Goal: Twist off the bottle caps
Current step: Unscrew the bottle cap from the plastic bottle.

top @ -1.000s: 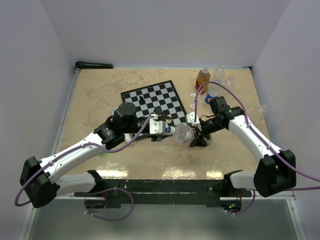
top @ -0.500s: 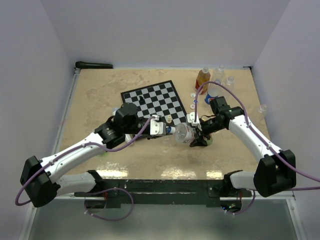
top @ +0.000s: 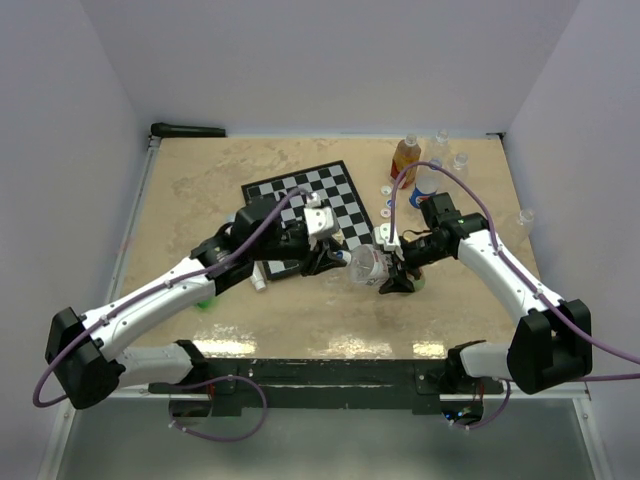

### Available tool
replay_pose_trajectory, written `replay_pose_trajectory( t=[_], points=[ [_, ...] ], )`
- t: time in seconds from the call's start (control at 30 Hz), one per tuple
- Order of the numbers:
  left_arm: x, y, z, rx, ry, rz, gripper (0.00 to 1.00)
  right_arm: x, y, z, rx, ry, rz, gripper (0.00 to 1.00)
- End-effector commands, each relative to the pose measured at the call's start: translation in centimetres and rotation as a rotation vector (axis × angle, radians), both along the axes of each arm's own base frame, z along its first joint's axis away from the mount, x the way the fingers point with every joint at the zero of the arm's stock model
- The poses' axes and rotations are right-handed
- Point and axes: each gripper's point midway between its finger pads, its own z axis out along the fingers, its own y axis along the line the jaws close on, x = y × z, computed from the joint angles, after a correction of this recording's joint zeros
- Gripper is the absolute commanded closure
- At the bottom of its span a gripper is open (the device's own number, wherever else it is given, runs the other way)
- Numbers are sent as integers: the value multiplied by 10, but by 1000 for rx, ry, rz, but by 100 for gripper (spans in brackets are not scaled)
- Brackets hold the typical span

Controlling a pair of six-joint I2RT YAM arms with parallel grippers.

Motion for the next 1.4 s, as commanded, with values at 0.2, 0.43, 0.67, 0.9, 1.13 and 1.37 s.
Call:
replay_pose_trajectory(
  t=[0.2, 0.43, 0.67, 0.9, 1.13, 1.37],
  points=[
    [17, 8, 20, -96, 674, 472, 100, -1, 1, 1, 3, -6, 17, 81],
    [22, 6, 16, -74, 652, 477, 89, -1, 0, 1, 2, -7, 14, 81],
    [25, 12, 25, -38, 543, 457, 29, -1, 0, 1, 2, -7, 15, 81],
    [20, 30, 64, -102, 278, 387, 9, -1, 0, 1, 2, -6, 14, 81],
    [16, 62, 102, -214, -78, 382, 0, -1, 0, 1, 2, -7, 15, 81],
    [-1, 71, 100, -200, -365, 257, 0, -1, 0, 1, 0, -9, 15, 81]
  ],
)
